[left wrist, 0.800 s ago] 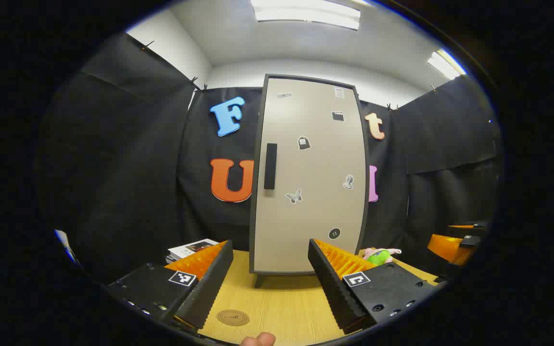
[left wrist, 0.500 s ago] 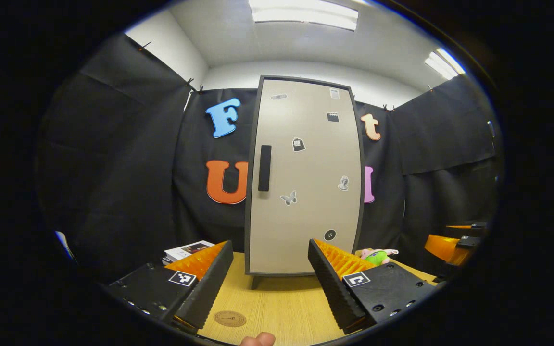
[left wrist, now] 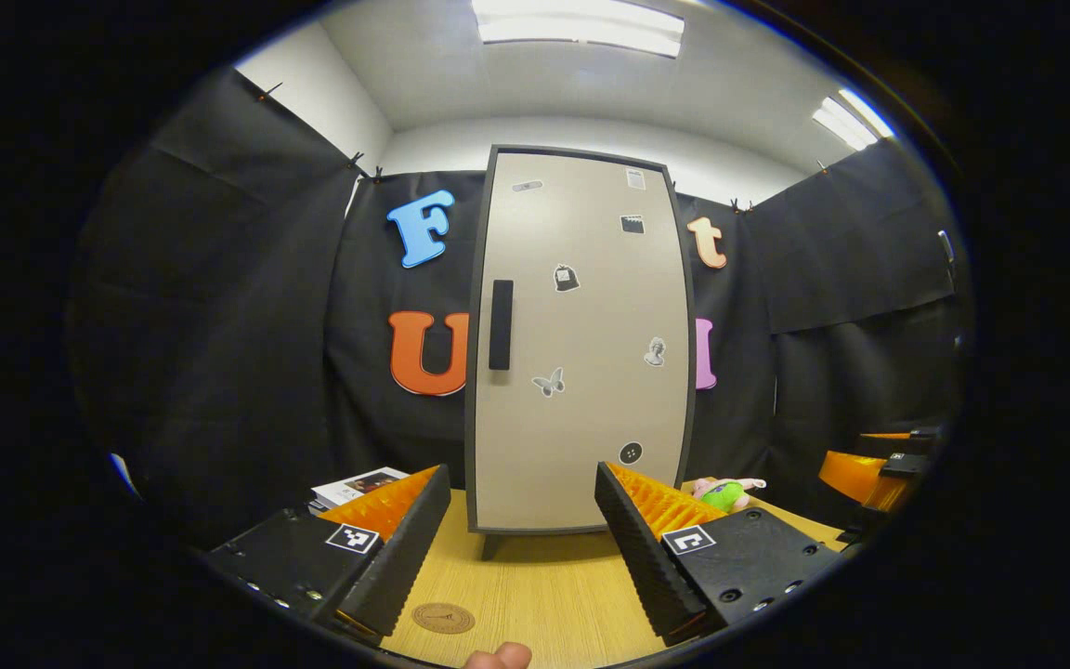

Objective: Open the cabinet door with the right hand, grasp the bottle in the cabinet with the left hand and place it on the coaster, then close the cabinet door with the right hand.

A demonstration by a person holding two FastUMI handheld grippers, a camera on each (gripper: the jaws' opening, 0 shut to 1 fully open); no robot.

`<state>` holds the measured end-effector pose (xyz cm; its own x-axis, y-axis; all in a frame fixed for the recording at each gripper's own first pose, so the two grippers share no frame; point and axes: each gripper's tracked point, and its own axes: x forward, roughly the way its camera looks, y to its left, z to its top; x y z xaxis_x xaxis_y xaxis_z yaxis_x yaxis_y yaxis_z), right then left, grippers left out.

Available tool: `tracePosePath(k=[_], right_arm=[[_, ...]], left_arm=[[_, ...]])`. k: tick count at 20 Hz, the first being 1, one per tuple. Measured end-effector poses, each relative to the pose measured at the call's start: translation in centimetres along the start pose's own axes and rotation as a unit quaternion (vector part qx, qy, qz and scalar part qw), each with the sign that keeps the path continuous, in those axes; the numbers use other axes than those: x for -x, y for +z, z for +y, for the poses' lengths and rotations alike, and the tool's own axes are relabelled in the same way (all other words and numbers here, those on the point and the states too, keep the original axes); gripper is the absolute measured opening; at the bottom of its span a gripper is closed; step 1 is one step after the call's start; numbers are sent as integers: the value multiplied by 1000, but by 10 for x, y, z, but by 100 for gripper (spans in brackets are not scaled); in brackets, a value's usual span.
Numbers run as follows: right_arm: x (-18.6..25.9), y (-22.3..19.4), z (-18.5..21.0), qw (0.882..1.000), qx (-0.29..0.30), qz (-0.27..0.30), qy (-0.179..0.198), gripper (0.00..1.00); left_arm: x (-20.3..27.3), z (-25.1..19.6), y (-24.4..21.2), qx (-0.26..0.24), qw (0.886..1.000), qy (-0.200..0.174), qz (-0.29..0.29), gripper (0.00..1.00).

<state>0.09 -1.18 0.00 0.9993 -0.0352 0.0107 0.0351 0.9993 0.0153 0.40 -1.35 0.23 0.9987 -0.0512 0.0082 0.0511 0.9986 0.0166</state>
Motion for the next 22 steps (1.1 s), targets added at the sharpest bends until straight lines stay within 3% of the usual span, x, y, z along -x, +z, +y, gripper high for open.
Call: tracePosePath(k=[1, 2, 4, 5, 10, 12, 13, 16, 18, 21, 22], right_arm=[[0, 0, 0, 1000, 0, 0, -1, 99], [0, 1, 1, 1000, 1, 0, -1, 94], [0, 2, 2, 1000, 1, -2, -1, 99], [0, 2, 3, 1000, 4, -1, 2, 94], [-21, 14, 22, 999, 16, 1, 36, 99], [-36, 18, 36, 998, 20, 3, 58, 94], [-44, 23, 46, 997, 22, 3, 73, 99], [-69, 34, 82, 992, 26, 8, 122, 95], [-87, 46, 112, 987, 29, 9, 159, 99], [-123, 68, 150, 981, 47, -4, 189, 99], [-136, 75, 162, 980, 50, -8, 195, 94]], left_arm=[[-1, 0, 0, -1, 1000, 0, -1, 95], [0, 0, 0, -2, 1000, -1, 0, 95], [2, 2, 0, -3, 1000, 2, -2, 95], [3, 1, 0, -3, 1000, 1, -1, 95], [6, 4, -2, -3, 1000, 5, 2, 95], [10, 5, -2, -4, 1000, 6, 4, 95], [12, 5, -3, -4, 1000, 7, 5, 95], [17, 7, -5, -3, 1000, 11, 9, 95], [21, 8, -8, -6, 1000, 14, 14, 95], [25, 8, -10, -11, 1000, 15, 16, 95], [27, 9, -10, -11, 1000, 17, 17, 95]])
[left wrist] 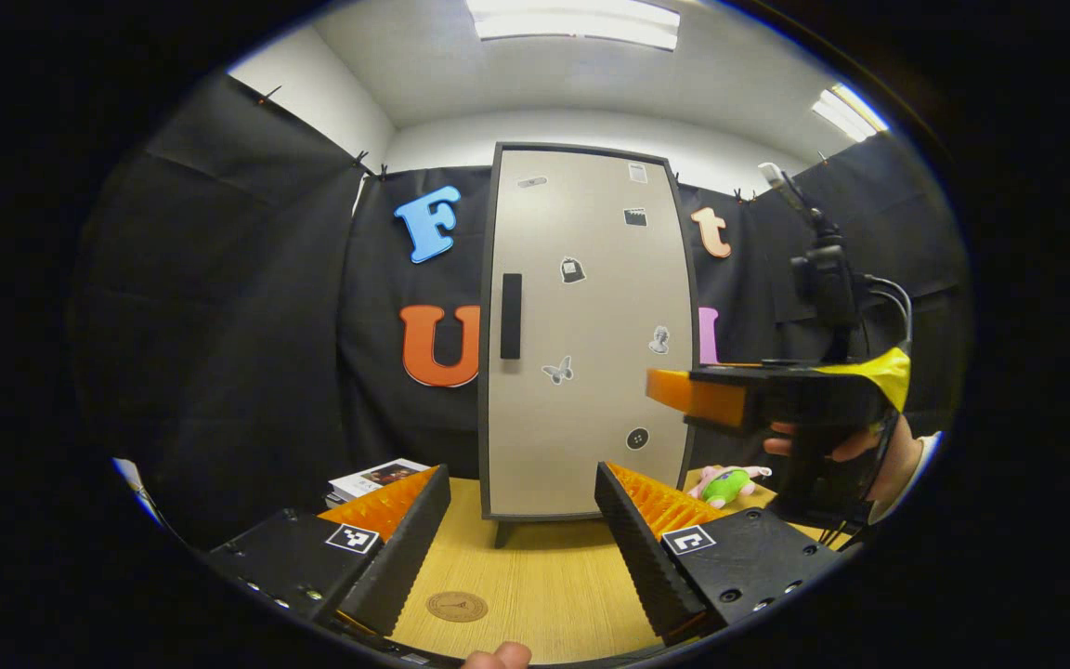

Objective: Open the cabinet door with the right hand, grasp the bottle in the cabinet with the left hand and place it on the coaster, then close the cabinet door with the right hand.

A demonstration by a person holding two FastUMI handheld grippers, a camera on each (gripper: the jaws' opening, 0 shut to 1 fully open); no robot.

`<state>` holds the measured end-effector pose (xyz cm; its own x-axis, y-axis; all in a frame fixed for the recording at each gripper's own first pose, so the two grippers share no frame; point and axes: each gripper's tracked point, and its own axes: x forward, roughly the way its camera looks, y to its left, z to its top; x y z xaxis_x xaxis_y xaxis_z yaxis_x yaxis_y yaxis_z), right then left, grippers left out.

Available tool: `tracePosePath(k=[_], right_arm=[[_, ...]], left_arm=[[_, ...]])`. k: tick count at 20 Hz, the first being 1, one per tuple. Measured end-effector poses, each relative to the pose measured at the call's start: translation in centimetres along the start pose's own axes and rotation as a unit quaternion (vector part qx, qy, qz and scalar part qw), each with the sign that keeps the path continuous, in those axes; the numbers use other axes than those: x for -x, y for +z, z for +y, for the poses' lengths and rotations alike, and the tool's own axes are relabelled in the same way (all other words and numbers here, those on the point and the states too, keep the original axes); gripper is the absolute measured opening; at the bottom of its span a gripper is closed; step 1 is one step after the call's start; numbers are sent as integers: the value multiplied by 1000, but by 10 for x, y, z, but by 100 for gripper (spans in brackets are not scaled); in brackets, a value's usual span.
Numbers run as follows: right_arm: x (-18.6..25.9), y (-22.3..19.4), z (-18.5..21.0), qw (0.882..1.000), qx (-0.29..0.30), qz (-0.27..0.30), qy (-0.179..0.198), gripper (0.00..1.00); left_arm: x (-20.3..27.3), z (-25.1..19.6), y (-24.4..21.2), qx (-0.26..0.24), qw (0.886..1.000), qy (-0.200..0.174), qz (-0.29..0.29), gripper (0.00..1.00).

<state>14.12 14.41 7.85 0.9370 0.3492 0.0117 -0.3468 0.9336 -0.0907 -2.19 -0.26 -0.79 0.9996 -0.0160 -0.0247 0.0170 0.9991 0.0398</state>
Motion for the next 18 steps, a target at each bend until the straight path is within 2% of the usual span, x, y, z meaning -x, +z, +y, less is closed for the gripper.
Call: tracePosePath(k=[1, 3, 4, 5, 7, 8, 11, 17, 18], right_arm=[[-16, 7, 7, 1000, 0, -4, 6, 99], [-46, 21, 22, 1000, -1, -10, 19, 99], [-60, 27, 31, 1000, 1, -11, 27, 99], [-73, 33, 39, 999, 2, -11, 32, 94], [-99, 45, 53, 999, 2, -13, 33, 99], [-112, 50, 59, 999, 1, -14, 36, 94], [-150, 60, 79, 999, 5, -6, 43, 94], [-198, 64, 95, 999, 12, 8, 33, 94], [-204, 63, 96, 999, 8, 12, 32, 98]], left_arm=[[0, 0, 0, 2, 1000, -1, 0, 95], [1, 1, 2, 7, 1000, 2, -2, 95], [1, 3, 4, 8, 1000, 3, -4, 95], [1, 4, 4, 8, 1000, 3, -6, 95], [1, 8, 6, 6, 1000, 7, -9, 95], [0, 10, 7, 6, 1000, 8, -10, 95], [-2, 14, 8, 5, 1000, 10, -13, 95], [-6, 30, 6, 0, 1000, 21, -10, 95], [-7, 33, 5, 0, 1000, 23, -10, 95]])
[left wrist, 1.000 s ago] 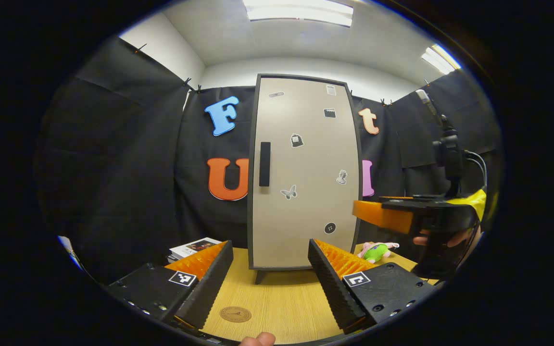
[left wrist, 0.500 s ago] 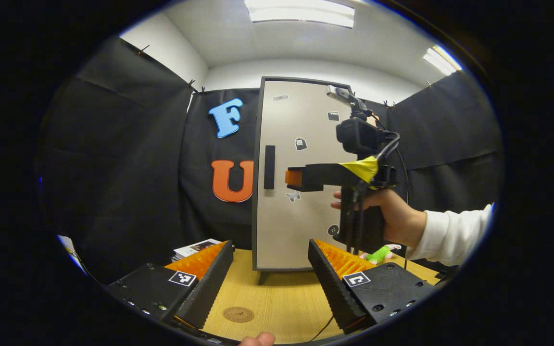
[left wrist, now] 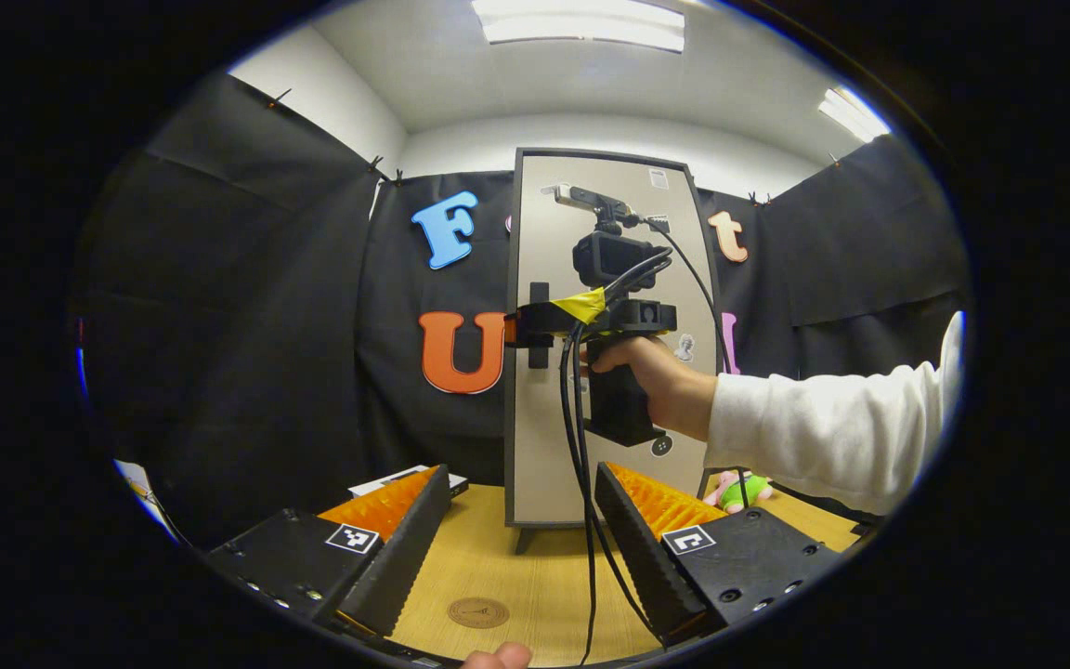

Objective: Open the cabinet door with the right hand, grasp the bottle in the cabinet with the left hand and place it on the coaster, then close the cabinet door with the right hand.

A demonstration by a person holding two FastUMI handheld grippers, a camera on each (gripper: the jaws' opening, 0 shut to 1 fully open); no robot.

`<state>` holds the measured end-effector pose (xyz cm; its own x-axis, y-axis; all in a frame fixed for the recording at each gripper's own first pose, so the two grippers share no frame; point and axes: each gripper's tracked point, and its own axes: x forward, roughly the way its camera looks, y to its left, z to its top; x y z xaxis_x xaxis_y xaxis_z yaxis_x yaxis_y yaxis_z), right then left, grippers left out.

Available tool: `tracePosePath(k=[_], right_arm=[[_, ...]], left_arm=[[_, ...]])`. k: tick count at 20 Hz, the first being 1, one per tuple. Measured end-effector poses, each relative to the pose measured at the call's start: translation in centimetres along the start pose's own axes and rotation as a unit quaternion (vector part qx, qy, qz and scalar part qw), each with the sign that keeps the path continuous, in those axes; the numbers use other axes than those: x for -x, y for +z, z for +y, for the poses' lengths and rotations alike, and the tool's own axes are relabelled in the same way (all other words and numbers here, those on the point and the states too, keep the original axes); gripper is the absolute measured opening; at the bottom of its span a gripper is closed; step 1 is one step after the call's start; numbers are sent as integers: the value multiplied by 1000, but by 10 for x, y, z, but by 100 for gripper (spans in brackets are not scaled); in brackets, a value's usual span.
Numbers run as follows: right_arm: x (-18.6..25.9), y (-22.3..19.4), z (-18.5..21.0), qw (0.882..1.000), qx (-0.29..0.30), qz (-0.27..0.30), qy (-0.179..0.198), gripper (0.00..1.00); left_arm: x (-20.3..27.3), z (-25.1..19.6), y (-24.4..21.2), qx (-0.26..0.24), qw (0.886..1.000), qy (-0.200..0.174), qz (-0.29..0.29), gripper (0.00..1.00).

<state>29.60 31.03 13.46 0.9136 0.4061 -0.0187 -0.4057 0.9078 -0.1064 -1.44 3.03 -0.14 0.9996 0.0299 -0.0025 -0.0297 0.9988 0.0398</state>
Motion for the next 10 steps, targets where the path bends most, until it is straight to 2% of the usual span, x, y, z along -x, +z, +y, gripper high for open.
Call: tracePosePath(k=[1, 3, 5, 6, 7, 8, 9, 10], right_arm=[[-5, 0, -1, 1000, -4, 3, -5, 94], [-13, -1, -2, 1000, -8, 7, -6, 93], [-18, -2, 0, 1000, -9, 9, 0, 84], [-19, -1, -1, 1000, -6, 6, -5, 72], [-20, -2, -2, 1000, -3, 5, -9, 67], [-22, -2, -3, 1000, 0, 5, -18, 54], [-21, -2, -2, 1000, 3, 3, -22, 51], [-19, 0, -2, 1000, 7, 1, -25, 41]], left_arm=[[-1, 3, 0, 1, 1000, 2, 0, 95], [-5, 8, 0, 4, 1000, 5, -1, 95], [-8, 13, -1, 4, 1000, 8, -3, 95], [-8, 16, 0, 5, 1000, 11, -3, 95], [-9, 16, 0, 6, 1000, 11, -2, 95], [-9, 17, 0, 9, 1000, 12, -1, 95], [-11, 17, 0, 11, 1000, 13, -2, 95], [-10, 20, 1, 12, 1000, 14, -3, 95]])
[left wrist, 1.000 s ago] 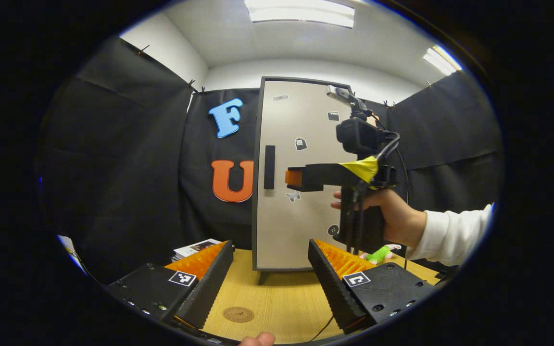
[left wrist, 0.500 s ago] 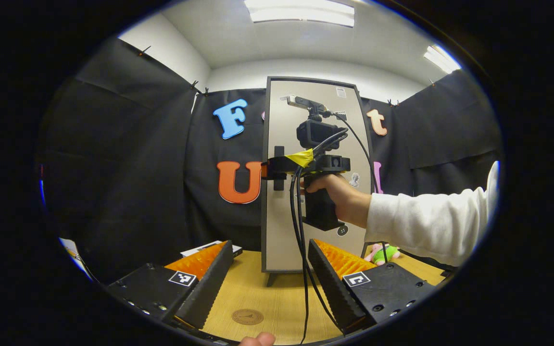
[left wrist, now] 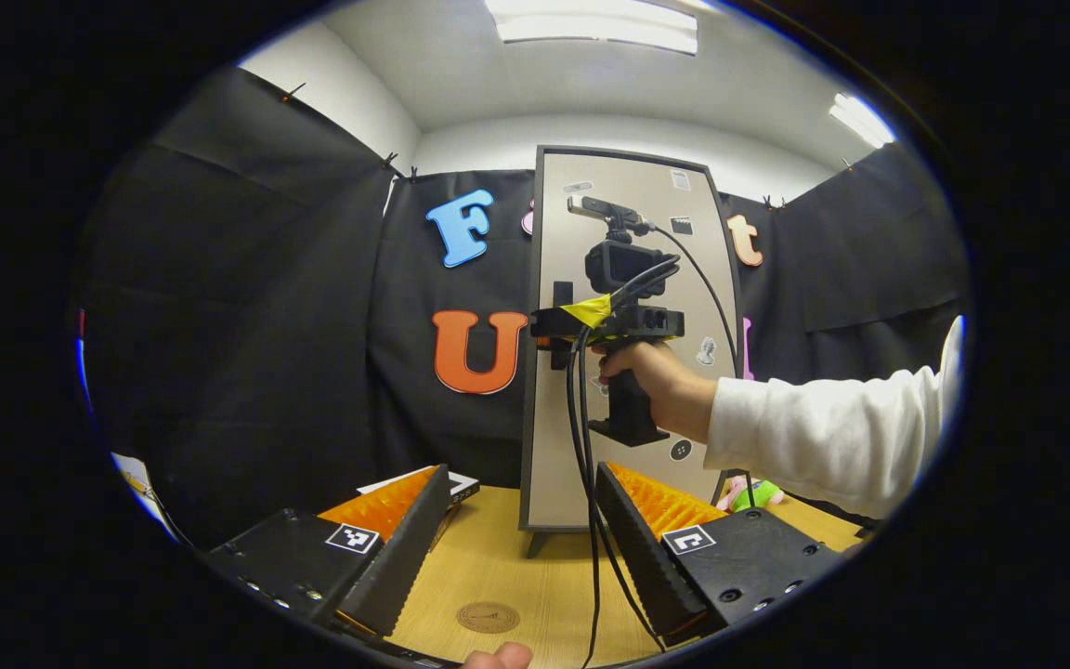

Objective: Open the cabinet door with the right hand, grasp the bottle in the cabinet with the left hand and place it on the coaster, then close the cabinet door with the right hand.

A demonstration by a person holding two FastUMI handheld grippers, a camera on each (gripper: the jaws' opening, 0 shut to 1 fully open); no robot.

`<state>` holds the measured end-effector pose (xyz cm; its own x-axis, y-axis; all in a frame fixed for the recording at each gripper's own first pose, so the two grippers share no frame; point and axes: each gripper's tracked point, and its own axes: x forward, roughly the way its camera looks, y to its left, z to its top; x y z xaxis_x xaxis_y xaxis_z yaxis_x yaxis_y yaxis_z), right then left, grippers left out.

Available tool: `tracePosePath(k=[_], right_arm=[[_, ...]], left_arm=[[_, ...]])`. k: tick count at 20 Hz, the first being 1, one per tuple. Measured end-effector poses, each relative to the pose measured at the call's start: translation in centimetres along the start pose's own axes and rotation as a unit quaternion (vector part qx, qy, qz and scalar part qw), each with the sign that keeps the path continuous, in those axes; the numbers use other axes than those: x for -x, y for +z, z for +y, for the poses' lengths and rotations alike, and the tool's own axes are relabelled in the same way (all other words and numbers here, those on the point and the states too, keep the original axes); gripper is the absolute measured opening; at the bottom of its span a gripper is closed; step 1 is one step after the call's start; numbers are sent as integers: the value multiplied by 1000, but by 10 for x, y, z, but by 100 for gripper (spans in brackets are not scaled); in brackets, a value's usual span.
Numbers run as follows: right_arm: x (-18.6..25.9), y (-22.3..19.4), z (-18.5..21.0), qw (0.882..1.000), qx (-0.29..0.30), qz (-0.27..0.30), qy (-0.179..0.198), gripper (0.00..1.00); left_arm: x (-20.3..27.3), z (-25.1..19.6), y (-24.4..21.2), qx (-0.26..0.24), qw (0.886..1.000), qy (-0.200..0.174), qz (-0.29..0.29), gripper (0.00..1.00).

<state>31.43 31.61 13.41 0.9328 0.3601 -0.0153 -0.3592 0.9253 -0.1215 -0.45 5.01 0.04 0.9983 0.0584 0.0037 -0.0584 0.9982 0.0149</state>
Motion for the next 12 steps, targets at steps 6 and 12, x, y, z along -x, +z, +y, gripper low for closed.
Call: tracePosePath(k=[6, 12], right_arm=[[2, -11, -2, 1000, -5, 13, 1, 33], [19, -13, 3, 1000, -8, 12, 23, 27]], left_arm=[[0, 5, -2, 4, 1000, 3, 3, 95], [3, 10, -1, 5, 1000, 9, -1, 95]])
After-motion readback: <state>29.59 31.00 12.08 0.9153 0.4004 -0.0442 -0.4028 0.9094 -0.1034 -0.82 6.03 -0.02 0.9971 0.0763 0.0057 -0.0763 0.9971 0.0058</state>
